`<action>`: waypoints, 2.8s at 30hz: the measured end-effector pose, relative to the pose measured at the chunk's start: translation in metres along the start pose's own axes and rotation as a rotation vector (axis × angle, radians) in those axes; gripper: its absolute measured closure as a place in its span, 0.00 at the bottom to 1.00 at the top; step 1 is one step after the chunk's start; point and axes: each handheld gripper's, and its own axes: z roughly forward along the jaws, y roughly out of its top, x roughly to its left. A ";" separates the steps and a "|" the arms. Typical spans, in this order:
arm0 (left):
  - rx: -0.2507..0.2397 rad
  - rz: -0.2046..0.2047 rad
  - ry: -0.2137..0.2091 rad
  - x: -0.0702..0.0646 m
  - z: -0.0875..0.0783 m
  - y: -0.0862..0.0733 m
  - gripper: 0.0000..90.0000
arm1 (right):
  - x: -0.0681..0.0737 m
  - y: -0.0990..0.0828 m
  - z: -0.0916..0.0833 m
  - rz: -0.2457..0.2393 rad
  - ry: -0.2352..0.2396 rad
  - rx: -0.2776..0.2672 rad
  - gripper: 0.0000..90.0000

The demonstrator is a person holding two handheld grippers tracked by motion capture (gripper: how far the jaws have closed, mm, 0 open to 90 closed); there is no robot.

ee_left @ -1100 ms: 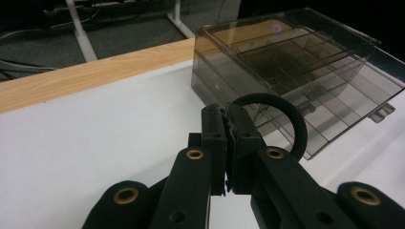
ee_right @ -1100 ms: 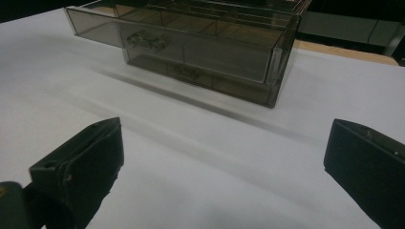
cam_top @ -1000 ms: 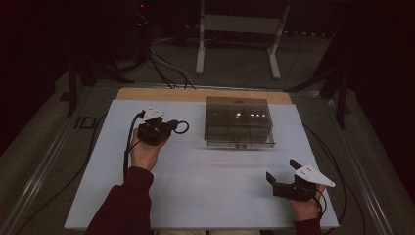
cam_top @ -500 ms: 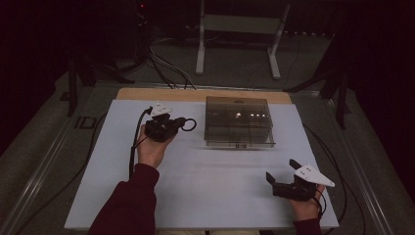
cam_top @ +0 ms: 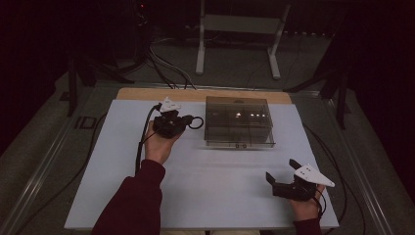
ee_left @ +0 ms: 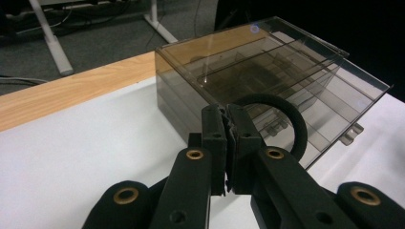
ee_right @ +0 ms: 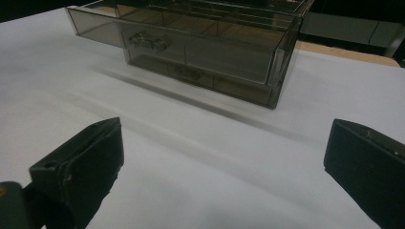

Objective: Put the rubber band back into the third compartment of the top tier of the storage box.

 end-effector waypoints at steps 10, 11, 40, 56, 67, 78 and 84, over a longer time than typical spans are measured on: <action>0.014 0.017 -0.015 -0.004 0.011 0.007 0.99 | 0.000 0.000 0.000 -0.001 -0.001 -0.002 0.00; 0.013 0.017 -0.015 -0.005 0.012 0.008 0.99 | 0.000 0.000 0.000 -0.001 -0.001 -0.002 0.00; -0.001 0.051 -0.075 -0.033 0.038 0.039 0.99 | 0.000 0.001 -0.001 -0.001 -0.003 -0.004 0.00; 0.004 0.063 -0.101 -0.045 0.055 0.050 0.99 | 0.000 0.000 0.000 -0.004 -0.001 -0.001 0.00; 0.009 0.069 -0.121 -0.057 0.069 0.059 0.99 | 0.000 0.000 0.001 -0.002 -0.001 -0.001 0.00; 0.012 0.076 -0.147 -0.067 0.081 0.063 0.99 | 0.000 0.000 0.001 0.000 -0.001 0.002 0.00; 0.016 0.094 -0.161 -0.076 0.086 0.068 0.99 | 0.000 0.000 0.001 -0.004 0.001 0.001 0.00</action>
